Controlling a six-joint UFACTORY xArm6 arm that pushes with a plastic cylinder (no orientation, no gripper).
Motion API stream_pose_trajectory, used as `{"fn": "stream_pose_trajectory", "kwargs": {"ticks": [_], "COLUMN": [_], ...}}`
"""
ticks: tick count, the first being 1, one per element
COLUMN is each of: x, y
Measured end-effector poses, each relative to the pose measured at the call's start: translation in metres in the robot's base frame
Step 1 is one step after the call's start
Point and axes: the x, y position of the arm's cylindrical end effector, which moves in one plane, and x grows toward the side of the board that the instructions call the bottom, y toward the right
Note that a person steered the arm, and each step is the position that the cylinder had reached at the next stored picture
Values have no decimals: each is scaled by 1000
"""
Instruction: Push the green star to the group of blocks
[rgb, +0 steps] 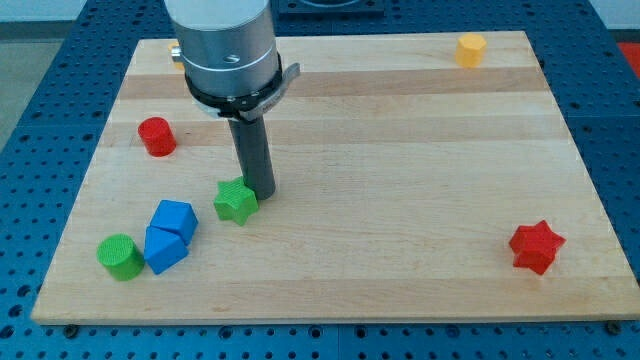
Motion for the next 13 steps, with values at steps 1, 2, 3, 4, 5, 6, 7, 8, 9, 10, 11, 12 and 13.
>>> {"fn": "stream_pose_trajectory", "kwargs": {"ticks": [1, 2, 3, 4, 5, 6, 7, 8, 9, 10, 11, 12, 13], "x": [12, 27, 43, 40, 27, 20, 14, 7, 7, 7, 9, 21, 38], "y": [-1, -1, -1, 9, 19, 19, 19, 19, 2, -19, -27, -27, -27]}}
